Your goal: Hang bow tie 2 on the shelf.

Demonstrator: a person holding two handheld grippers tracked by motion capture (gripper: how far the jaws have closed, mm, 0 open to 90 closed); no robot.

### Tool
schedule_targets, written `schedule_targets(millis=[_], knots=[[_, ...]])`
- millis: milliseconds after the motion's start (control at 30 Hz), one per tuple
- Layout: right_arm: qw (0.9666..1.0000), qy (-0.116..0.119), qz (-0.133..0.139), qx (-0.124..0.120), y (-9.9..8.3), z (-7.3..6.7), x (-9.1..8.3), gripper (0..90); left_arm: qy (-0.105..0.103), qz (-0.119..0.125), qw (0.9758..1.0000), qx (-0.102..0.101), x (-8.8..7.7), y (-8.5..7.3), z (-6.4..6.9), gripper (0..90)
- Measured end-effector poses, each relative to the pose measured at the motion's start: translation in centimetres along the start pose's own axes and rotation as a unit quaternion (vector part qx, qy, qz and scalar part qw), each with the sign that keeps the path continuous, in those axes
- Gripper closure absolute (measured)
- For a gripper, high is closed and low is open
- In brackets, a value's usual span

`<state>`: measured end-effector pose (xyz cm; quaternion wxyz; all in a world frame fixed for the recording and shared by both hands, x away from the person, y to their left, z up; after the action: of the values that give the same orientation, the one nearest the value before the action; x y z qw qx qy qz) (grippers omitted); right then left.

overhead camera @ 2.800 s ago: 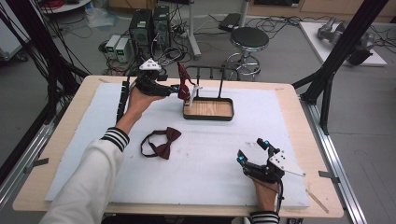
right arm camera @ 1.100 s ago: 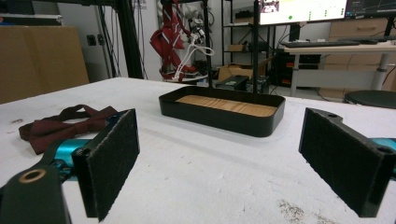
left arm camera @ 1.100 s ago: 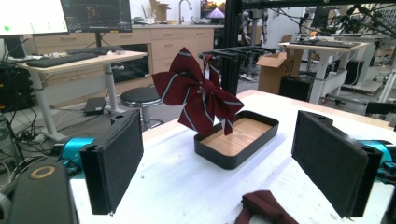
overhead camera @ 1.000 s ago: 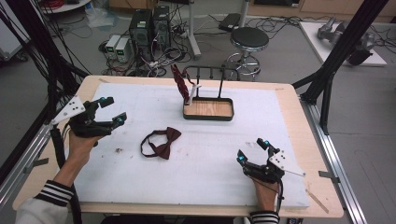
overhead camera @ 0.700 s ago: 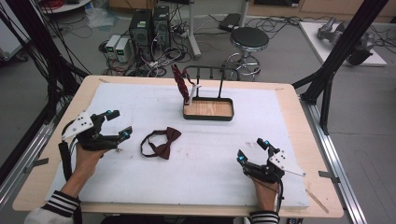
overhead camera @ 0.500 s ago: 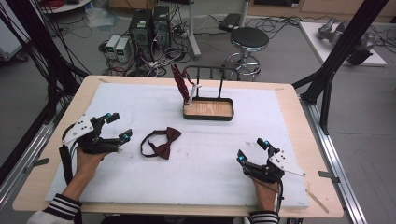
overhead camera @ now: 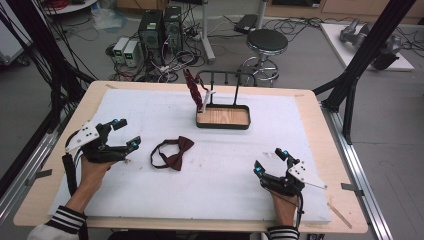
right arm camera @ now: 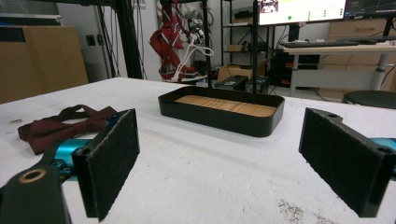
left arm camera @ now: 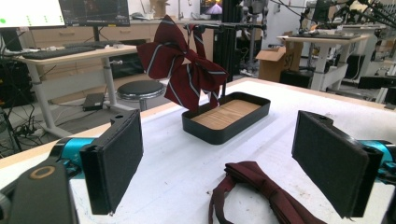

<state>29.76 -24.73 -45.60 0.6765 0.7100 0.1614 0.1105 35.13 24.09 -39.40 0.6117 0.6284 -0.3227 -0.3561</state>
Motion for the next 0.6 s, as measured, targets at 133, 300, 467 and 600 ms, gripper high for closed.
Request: schedule_targets(millis=[133,300,467,600], knots=[[1.0000,0.000,0.001,-0.001,0.0,0.0,0.0,11.5,-0.002,0.000,1.0000,0.001,0.1,0.2,0.1,16.9],[1.0000,0.001,0.000,-0.001,0.0,0.0,0.0,11.5,-0.012,-0.001,0.9999,-0.002,0.3,0.6,0.3,16.8],[1.0000,0.001,0.000,0.000,0.0,0.0,0.0,11.5,-0.020,-0.012,0.9997,-0.004,0.4,1.2,0.4,16.6],[1.0000,0.002,0.000,0.000,0.0,0.0,0.0,11.5,-0.018,-0.024,0.9995,-0.004,0.6,1.6,0.5,16.6]])
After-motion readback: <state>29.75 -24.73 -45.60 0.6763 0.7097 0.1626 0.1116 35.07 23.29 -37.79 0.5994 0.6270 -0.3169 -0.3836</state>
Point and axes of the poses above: each handheld gripper's, and its own axes: x roughly forward along the jaws, y roughly out of its top, z roughly to its right, the point moved 4 cm from there along x, roughly forward along the jaws, and after that the axes turned 10 degrees about -y, right-handed, at the moved point
